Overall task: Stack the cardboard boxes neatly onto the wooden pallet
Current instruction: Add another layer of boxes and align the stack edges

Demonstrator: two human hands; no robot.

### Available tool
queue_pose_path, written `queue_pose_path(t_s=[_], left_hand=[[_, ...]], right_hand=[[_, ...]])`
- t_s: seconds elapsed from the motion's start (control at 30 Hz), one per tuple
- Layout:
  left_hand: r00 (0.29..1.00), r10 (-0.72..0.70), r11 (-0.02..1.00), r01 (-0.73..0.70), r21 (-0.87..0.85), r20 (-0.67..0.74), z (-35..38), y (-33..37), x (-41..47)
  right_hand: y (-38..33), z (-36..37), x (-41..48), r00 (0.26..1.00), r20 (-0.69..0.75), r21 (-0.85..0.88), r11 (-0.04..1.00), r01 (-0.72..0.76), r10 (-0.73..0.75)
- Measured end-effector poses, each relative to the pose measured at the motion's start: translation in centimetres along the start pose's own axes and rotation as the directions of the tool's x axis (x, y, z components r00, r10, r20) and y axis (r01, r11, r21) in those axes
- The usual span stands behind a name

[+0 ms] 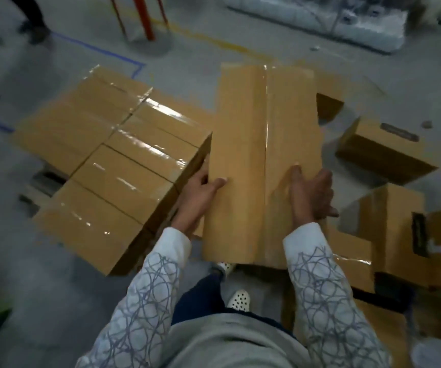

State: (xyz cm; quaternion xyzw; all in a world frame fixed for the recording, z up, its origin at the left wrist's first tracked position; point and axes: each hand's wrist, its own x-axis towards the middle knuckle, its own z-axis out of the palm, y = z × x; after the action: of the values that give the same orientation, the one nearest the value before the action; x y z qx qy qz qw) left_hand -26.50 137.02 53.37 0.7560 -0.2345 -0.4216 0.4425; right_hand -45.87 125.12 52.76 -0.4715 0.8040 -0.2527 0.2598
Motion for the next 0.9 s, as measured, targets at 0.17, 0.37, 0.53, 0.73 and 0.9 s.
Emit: queue_pose_path(t_s=[0.17,0.37,0.53,0.73,0.9], left_hand=[[0.957,-0.145,0.976,0.096,-0.195,-0.252,-4.8,-6.0,-7.3],[0.773,-0.311,0.949,0.218,-0.228,-0.553,-14.3,-12.1,-11.7],[0.638,-0.399,0.915,0.323,-0.241,-0.659,-21.9,-16.8,-14.6],[0.533,-0.455,0.875,0.418,-0.246,-0.713,-33.0,-21.4,-16.7],[0.504,-0.423,0.879,0.429,-0.206,-0.753,-41.6,-23.0,-16.1]], right_hand=[[-3.8,3.7,-7.0,0.932,0.154,-0.213,0.91,0.356,-0.328],[-4.9,10.5,-19.3,0.756,0.555,-0.15,0.852,0.502,-0.348],[-5.2,16.0,-29.0,0.605,0.715,-0.103,0.803,0.587,-0.351],[-7.0,23.8,-40.4,0.484,0.83,-0.071,0.808,0.585,-0.278],[-8.9,28.1,-47.0,0.464,0.869,-0.087,0.87,0.485,-0.172]])
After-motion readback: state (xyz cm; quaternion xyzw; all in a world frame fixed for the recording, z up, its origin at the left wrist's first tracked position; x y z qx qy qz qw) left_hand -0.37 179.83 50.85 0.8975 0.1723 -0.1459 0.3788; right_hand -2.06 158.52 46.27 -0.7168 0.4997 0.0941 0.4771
